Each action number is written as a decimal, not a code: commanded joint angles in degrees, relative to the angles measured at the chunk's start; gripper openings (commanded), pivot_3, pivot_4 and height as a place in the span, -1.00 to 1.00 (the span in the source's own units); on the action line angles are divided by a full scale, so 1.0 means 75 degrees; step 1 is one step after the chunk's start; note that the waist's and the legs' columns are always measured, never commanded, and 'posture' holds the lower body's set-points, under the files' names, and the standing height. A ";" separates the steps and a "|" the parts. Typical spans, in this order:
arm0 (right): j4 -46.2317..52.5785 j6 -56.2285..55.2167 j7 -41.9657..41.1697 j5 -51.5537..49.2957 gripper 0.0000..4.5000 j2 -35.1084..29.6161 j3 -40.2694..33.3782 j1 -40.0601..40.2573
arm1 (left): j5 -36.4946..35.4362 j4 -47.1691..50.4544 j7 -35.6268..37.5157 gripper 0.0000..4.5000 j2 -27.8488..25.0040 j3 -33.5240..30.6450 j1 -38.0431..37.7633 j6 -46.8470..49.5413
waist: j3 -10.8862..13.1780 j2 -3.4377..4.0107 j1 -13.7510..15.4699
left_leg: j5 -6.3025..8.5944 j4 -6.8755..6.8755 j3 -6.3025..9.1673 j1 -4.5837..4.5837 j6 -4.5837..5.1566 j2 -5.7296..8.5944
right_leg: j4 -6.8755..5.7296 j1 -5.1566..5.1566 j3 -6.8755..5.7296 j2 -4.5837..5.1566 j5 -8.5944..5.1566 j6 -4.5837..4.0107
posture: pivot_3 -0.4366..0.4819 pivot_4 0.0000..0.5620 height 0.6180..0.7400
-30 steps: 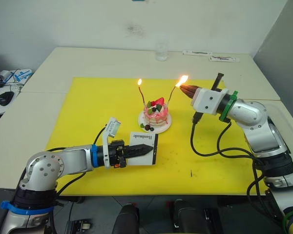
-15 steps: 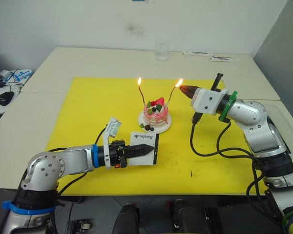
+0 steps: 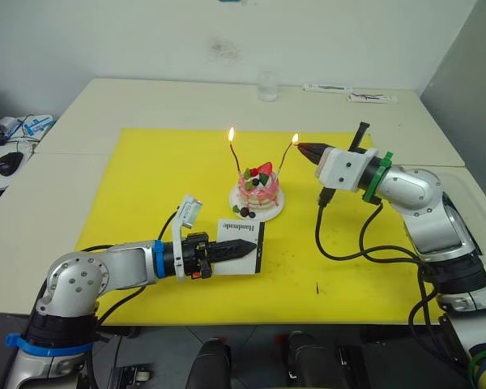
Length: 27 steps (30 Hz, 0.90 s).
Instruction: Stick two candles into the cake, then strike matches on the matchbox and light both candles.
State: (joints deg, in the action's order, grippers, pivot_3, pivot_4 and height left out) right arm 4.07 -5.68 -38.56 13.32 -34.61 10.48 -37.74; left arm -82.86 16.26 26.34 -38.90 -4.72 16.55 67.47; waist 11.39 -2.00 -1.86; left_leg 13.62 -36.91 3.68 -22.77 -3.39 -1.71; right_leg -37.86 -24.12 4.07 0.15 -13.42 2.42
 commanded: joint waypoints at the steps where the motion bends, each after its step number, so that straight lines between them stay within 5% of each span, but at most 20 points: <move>1: 0.0060 -0.0217 0.0010 0.0093 -0.99 -0.0069 -0.0037 -0.0276 | -0.0084 0.0270 0.0002 -1.00 0.0050 -0.0041 0.0123 0.0026 | 0.0000 0.0000 0.0000 | 0.0000 0.0000 0.0000 0.0000 0.0000 0.0000 | 0.0000 0.0000 0.0000 0.0000 0.0000 0.0000 | -0.05 -0.47 1.00; 27: -0.0271 -0.0674 -0.0053 0.0261 -0.99 -0.0106 0.0004 -0.0410 | -0.0102 0.0308 -0.0057 -1.00 0.0165 -0.0043 0.0146 0.0119 | 0.0000 0.0000 0.0000 | 0.0000 0.0000 0.0000 0.0000 0.0000 0.0000 | -0.0001 0.0000 0.0000 0.0000 0.0004 0.0006 | -0.05 -0.47 1.00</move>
State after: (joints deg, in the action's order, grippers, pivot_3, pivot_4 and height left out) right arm 1.05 -9.72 -38.82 15.11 -34.88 10.87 -39.43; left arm -82.87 16.26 25.64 -37.91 -4.71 16.79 68.39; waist 11.39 -2.00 -1.86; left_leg 13.62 -36.91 3.68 -22.77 -3.39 -1.71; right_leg -37.87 -24.12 4.07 0.15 -13.39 2.47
